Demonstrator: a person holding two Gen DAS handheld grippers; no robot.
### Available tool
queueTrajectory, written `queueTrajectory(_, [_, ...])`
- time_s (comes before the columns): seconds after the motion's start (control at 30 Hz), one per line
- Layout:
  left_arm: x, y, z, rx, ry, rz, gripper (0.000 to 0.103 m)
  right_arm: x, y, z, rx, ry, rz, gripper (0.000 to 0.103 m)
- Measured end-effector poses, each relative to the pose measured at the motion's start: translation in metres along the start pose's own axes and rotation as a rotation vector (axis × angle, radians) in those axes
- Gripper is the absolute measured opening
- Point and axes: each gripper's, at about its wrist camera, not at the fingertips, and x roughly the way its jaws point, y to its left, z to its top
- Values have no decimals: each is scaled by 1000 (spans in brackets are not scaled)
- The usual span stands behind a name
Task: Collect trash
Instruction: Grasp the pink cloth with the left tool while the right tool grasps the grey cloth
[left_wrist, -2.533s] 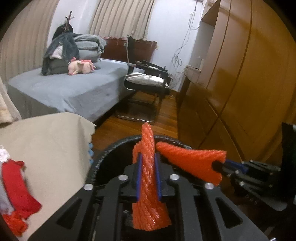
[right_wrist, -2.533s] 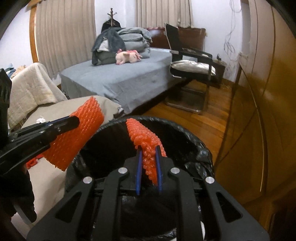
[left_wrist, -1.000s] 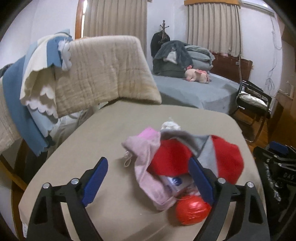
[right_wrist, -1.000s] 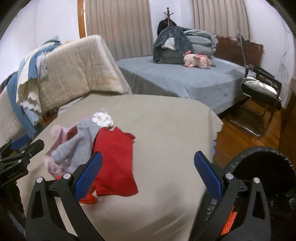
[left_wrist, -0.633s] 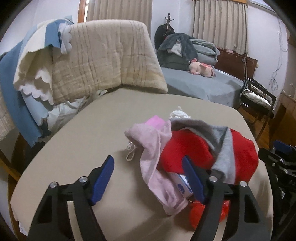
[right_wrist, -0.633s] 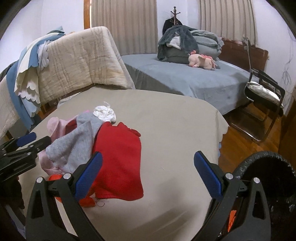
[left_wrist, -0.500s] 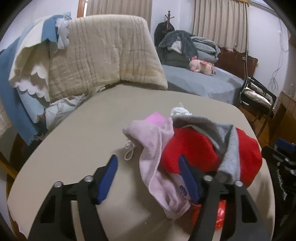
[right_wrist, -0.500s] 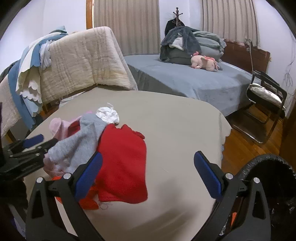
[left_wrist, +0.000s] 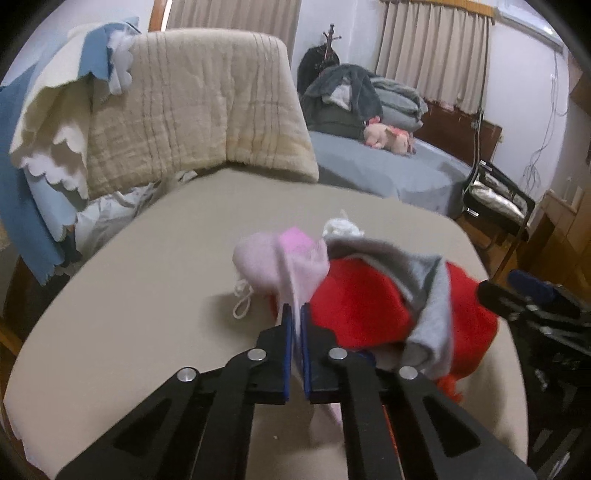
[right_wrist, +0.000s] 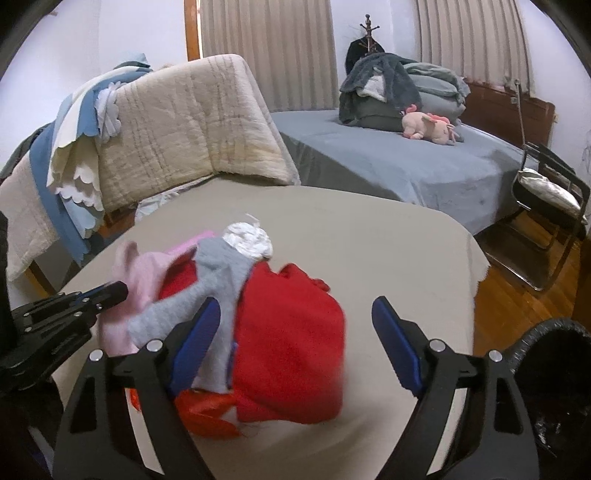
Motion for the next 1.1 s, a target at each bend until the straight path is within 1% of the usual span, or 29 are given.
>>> queueTrajectory(0.1, [-12, 0, 5, 8, -25, -3, 5, 4, 7, 5, -2, -4, 18, 81])
queueTrajectory(0.17, [-16, 1, 7, 12, -33, -7, 5, 7, 13, 8, -2, -2, 36, 79])
queueTrajectory(0.37, [-8, 7, 5, -2, -1, 1, 6, 14, 27, 11, -18, 5, 57, 78])
queueTrajectory(0.4, [-7, 8, 3, -4, 4, 9, 14, 14, 27, 12, -21, 6, 55, 78])
queueTrajectory(0.43, [-5, 9, 2, -11, 8, 18, 28, 14, 27, 12, -23, 7, 52, 78])
queueTrajectory(0.47, [-5, 11, 0, -16, 7, 25, 36, 14, 26, 11, -25, 8, 47, 78])
queueTrajectory(0.5, [-4, 13, -2, -21, 5, 41, 49, 15, 26, 11, -24, 9, 44, 78])
queueTrajectory(0.53, [-2, 15, -2, -24, 6, 53, 53, 15, 24, 11, -21, 11, 41, 78])
queueTrajectory(0.57, [1, 18, -3, -26, 10, 68, 55, 16, 23, 11, -18, 13, 38, 78])
queueTrajectory(0.63, [7, 22, -6, -29, 23, 102, 67, 18, 21, 10, -17, 16, 35, 78])
queueTrajectory(0.7, [17, 28, -8, -38, 45, 146, 69, 19, 22, 10, -18, 17, 34, 78])
queueTrajectory(0.73, [22, 31, -10, -46, 57, 152, 70, 19, 22, 10, -19, 16, 34, 78])
queueTrajectory(0.8, [31, 38, -12, -64, 80, 156, 70, 21, 24, 10, -23, 17, 36, 78])
queueTrajectory(0.87, [42, 44, -14, -83, 114, 142, 69, 23, 26, 10, -28, 18, 37, 78])
queueTrajectory(0.9, [48, 46, -14, -95, 136, 123, 65, 25, 27, 10, -29, 21, 40, 78])
queueTrajectory(0.93, [50, 47, -15, -102, 148, 105, 49, 26, 28, 11, -30, 23, 42, 78])
queueTrajectory(0.97, [52, 48, -15, -103, 157, 90, 39, 27, 29, 11, -31, 24, 45, 78])
queueTrajectory(1.0, [52, 47, -15, -98, 157, 73, 24, 27, 31, 11, -33, 24, 47, 78])
queueTrajectory(1.03, [50, 46, -14, -92, 154, 61, 15, 28, 33, 12, -35, 26, 52, 77])
queueTrajectory(1.1, [43, 42, -14, -83, 137, 58, 11, 29, 36, 13, -42, 29, 64, 75])
